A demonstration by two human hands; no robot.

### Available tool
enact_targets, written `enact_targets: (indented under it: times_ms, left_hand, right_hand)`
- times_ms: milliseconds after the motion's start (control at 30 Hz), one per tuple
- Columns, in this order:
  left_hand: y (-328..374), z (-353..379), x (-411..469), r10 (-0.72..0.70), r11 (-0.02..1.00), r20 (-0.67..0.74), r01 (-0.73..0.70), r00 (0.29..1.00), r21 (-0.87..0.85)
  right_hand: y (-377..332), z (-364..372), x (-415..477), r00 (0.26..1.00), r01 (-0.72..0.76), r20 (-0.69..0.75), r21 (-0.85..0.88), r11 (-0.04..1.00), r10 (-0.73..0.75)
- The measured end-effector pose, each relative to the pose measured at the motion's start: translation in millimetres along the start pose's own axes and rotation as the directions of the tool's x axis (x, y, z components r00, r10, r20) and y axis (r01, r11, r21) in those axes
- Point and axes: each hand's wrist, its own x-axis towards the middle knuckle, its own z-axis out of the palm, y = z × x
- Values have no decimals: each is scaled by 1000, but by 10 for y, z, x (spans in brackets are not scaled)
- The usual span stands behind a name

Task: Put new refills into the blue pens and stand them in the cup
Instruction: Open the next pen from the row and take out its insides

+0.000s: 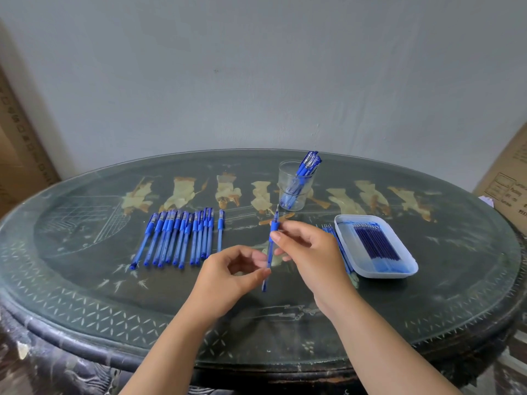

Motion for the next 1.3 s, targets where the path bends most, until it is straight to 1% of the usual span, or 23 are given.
enact_targets:
  times_ms: [133, 233, 333, 500, 667, 700, 767, 867, 933, 967, 1000, 1067, 1100, 1133, 1200, 1300]
  left_hand:
    - [8, -28, -18, 26, 998, -5, -26, 1000, 49]
    - [16, -48, -18, 29, 997, -1, -29, 1000, 69]
    - [15, -69, -18, 37, 992, 4, -38, 999, 117]
    - [-4, -100, -34, 45, 980, 23, -48, 999, 194]
    - [17, -104, -31, 44, 978, 6, -44, 999, 206]
    - [19, -103, -31, 44, 978, 8, -44, 999, 206]
    - [18, -108, -33, 46, 976, 12, -48, 999, 213]
    - [1, -139, -34, 48, 972, -4, -46, 999, 230]
    - [-14, -166, -31, 48, 973, -34, -39, 998, 229]
    - [-23, -178, -26, 49, 975, -58, -35, 997, 221]
    - [-34, -188, -19, 50, 977, -89, -31, 995, 209]
    - [-60, -197, -2, 64, 980, -166, -31, 984, 196]
    - [-73, -193, 8, 79, 980, -208, -37, 975, 197]
    - [-88, -186, 17, 93, 979, -248, -43, 964, 200]
    - [-109, -165, 31, 119, 976, -313, -54, 942, 209]
    - [-143, -153, 43, 145, 973, -360, -68, 922, 219]
  right_hand:
    - [-87, -49, 57, 999, -46, -23, 97, 994, 48]
    - [-141, -98, 90, 997, -74, 0, 158, 985, 75]
    - [-188, -149, 122, 997, -75, -15, 218, 973, 80]
    - [-301, -241, 203, 996, -24, -82, 224, 974, 44]
    - [-362, -289, 195, 1000, -8, 21, 163, 987, 4]
    - [-363, -282, 198, 1000, 6, 24, 156, 988, -10]
    - [-396, -282, 239, 999, 41, -18, 184, 982, -38]
    - [-546, -394, 401, 991, 82, -123, 335, 939, -43]
    - [-632, -537, 554, 980, 112, -195, 379, 919, -40]
    - [-645, -601, 635, 974, 117, -226, 354, 928, -36]
    - [-627, -651, 711, 968, 105, -249, 289, 952, -31]
    - [-494, -697, 839, 968, 18, -250, 59, 998, -3]
    - [-396, -694, 882, 974, -42, -227, -68, 997, 25]
    - [-280, -682, 914, 979, -98, -196, -177, 979, 62]
    - [-38, -661, 990, 980, -181, -147, -342, 922, 137]
    - [219, -647, 1116, 968, -249, -144, -502, 828, 204]
